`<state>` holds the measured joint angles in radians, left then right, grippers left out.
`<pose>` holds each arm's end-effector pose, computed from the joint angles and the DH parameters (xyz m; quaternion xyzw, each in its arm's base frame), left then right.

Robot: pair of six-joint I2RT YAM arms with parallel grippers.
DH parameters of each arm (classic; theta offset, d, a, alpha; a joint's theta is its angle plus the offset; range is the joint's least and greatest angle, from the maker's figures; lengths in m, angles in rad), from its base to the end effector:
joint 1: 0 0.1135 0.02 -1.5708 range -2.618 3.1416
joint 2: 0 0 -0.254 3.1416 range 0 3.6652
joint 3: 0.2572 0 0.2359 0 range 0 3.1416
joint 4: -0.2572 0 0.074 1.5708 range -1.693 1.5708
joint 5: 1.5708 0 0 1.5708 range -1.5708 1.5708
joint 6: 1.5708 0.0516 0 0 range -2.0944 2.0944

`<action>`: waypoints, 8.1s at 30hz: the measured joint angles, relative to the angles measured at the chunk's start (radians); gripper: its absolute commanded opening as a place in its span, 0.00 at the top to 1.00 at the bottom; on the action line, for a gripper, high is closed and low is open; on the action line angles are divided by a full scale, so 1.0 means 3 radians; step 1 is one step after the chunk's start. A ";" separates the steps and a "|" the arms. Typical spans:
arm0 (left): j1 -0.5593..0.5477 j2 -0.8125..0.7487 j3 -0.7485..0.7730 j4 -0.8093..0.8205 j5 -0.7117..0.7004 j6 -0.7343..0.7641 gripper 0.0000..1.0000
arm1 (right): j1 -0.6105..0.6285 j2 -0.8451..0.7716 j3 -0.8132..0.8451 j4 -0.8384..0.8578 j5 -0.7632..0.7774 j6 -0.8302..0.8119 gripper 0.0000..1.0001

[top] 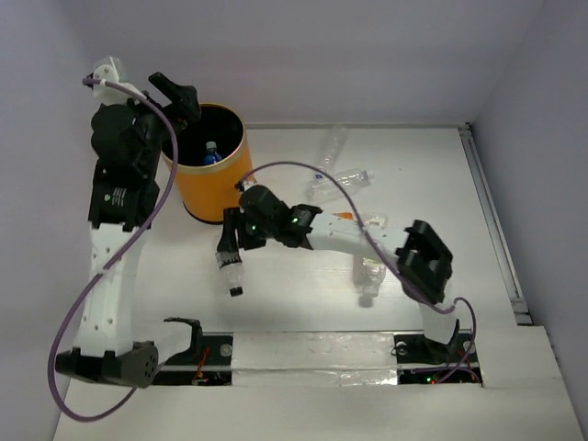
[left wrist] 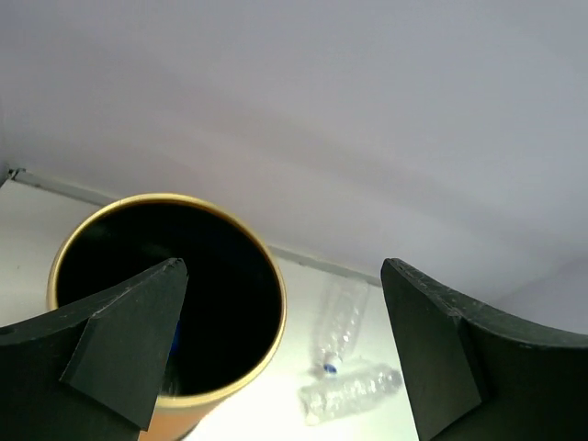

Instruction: Put the plastic bottles in the bin

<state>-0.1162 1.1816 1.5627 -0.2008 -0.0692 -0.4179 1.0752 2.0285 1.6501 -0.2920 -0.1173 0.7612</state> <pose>0.2353 -0.0239 0.5116 -0.1225 0.6289 -0.1811 0.7461 0.2156 0.4115 0.2350 -0.1657 0.8838 0.3772 0.2219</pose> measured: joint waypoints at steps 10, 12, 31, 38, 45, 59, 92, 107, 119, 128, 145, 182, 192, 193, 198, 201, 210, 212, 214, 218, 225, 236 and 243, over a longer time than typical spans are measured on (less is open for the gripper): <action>0.0000 -0.1171 -0.1228 -0.0326 0.0298 -0.0378 0.21 | -0.0407 -0.0924 0.0903 -0.0148 0.0347 -0.0395 0.58; 0.0000 -0.1387 -0.1568 -0.0450 0.0346 -0.0498 0.23 | -0.0617 -0.0792 0.1425 -0.0209 0.0397 -0.0453 0.58; -0.0468 -0.1678 -0.2857 -0.0446 0.0848 -0.0912 0.25 | -0.1026 0.1110 0.3227 0.0624 0.1024 0.0078 0.54; -0.0769 -0.1438 -0.2970 -0.0345 0.0833 -0.0867 0.23 | -0.1021 0.1208 0.3223 0.0755 0.1152 -0.0018 0.20; -0.1077 -0.1170 -0.2970 -0.0174 0.0778 -0.0735 0.22 | -0.0944 0.1208 0.3169 0.0837 0.1128 -0.0158 0.09; -0.1689 -0.0196 -0.2270 -0.0149 0.0576 0.0280 0.20 | -0.1022 -0.1230 0.0315 0.0745 0.1074 -0.0646 0.95; -0.2310 0.2679 -0.0323 -0.0043 0.0837 0.1979 0.15 | -0.1358 -0.4785 -0.3363 -0.1244 0.1483 0.0774 0.05; -0.2312 0.2895 -0.0346 0.0064 0.0819 0.1977 0.44 | -0.2089 -0.3913 -0.2976 -0.0961 0.1082 0.0027 0.02; -0.2312 0.1685 -0.1128 0.0160 0.0767 0.1568 0.48 | -0.2499 -0.2782 -0.2443 -0.0744 0.0601 -0.0632 0.00; -0.2262 0.0692 -0.0917 0.0052 0.0547 0.1199 0.48 | -0.2499 -0.2111 -0.2249 -0.0800 0.0512 -0.1011 0.00; -0.0298 0.0645 0.0879 0.0088 0.0426 0.0473 0.49 | -0.2499 -0.1509 -0.2187 -0.0806 0.0340 -0.1233 0.08; 0.0298 -0.0626 -0.0837 0.0538 0.0590 -0.0163 0.83 | -0.1383 -0.0958 0.1606 0.0295 -0.0093 -0.0182 0.27; -0.0326 -0.1139 -0.1139 -0.0294 -0.0022 -0.0126 1.00 | -0.1064 0.0378 0.2949 0.0782 0.0662 -0.0259 0.26; -0.0374 -0.1129 -0.1139 -0.0354 -0.0120 -0.0103 1.00 | -0.1040 0.0497 0.3040 0.0830 0.0772 -0.0299 0.26; -0.0520 -0.0955 -0.1078 -0.0540 -0.0392 -0.0020 1.00 | -0.0984 0.0923 0.3278 0.1044 0.1190 -0.0549 0.26; -0.0600 -0.0851 -0.0987 -0.0603 -0.0459 0.0008 1.00 | -0.0955 0.1085 0.3296 0.1108 0.1339 -0.0757 0.24; -0.0741 -0.0792 -0.0591 -0.0684 -0.0542 0.0084 0.35 | -0.0809 0.1302 0.3309 0.1143 0.1312 -0.1240 0.00; -0.0743 -0.0749 -0.0478 -0.0669 -0.0523 0.0090 0.29 | -0.0777 0.1293 0.3309 0.1150 0.1275 -0.1270 0.00; -0.0749 -0.0696 -0.0357 -0.0661 -0.0484 0.0094 0.26 | -0.0745 0.1282 0.3307 0.1147 0.1241 -0.1282 0.00; -0.0792 -0.0660 -0.0243 -0.0621 -0.0388 0.0097 0.26 | -0.0749 0.1209 0.3297 0.1068 0.1124 -0.1223 0.00; -0.0882 -0.0649 -0.0253 -0.0570 -0.0083 0.0149 0.44 | -0.0809 0.0515 0.2541 0.0961 0.1169 -0.1127 0.71; -0.0930 0.0094 -0.0455 -0.0290 0.0862 0.0295 0.87 | -0.1209 -0.2009 -0.0429 0.0944 0.1586 -0.0856 1.00; -0.1428 0.1062 -0.0413 -0.0151 0.0715 0.0445 0.94 | -0.1423 -0.3134 -0.1802 0.0450 0.1573 -0.0539 1.00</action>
<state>-0.5446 1.5002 1.4387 -0.2462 0.1452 -0.2844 0.6483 1.0882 1.1095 -0.1570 0.3546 0.5995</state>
